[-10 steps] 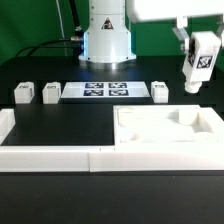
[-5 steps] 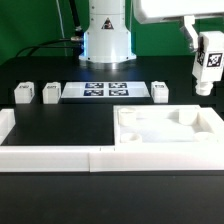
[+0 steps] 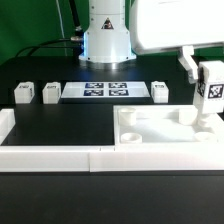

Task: Assemble square table

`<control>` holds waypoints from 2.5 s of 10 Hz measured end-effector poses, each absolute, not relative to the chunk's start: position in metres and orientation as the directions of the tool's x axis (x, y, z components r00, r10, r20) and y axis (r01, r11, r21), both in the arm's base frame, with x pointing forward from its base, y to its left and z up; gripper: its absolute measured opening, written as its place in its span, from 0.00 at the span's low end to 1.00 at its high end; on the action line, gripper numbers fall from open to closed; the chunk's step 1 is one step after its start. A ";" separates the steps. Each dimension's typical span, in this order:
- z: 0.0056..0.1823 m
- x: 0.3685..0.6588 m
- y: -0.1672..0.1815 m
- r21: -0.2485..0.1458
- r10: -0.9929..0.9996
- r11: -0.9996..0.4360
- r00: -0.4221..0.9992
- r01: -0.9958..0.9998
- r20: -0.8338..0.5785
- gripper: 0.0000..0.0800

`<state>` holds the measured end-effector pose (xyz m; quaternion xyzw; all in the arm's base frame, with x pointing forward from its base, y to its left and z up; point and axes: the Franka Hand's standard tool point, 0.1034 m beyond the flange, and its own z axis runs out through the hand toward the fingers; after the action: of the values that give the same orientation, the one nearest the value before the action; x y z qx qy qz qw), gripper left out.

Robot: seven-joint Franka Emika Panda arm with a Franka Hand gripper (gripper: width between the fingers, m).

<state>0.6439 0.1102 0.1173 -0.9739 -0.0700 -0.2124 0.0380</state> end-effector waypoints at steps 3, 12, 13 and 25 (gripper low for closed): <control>0.105 0.639 0.117 -0.046 0.129 -0.986 0.903 0.162 0.411 0.37; 0.081 0.630 0.118 -0.047 0.132 -0.985 0.901 0.166 0.414 0.37; 0.081 0.629 0.118 -0.046 0.132 -0.985 0.898 0.167 0.419 0.37; 0.081 0.629 0.118 -0.045 0.136 -0.984 0.897 0.171 0.421 0.81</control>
Offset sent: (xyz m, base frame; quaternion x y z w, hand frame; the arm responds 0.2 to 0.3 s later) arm -0.0115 0.0023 -0.0092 -0.0065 0.0009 -0.0021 1.0000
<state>0.6290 0.1182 0.0807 -0.9730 -0.0789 -0.2132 0.0403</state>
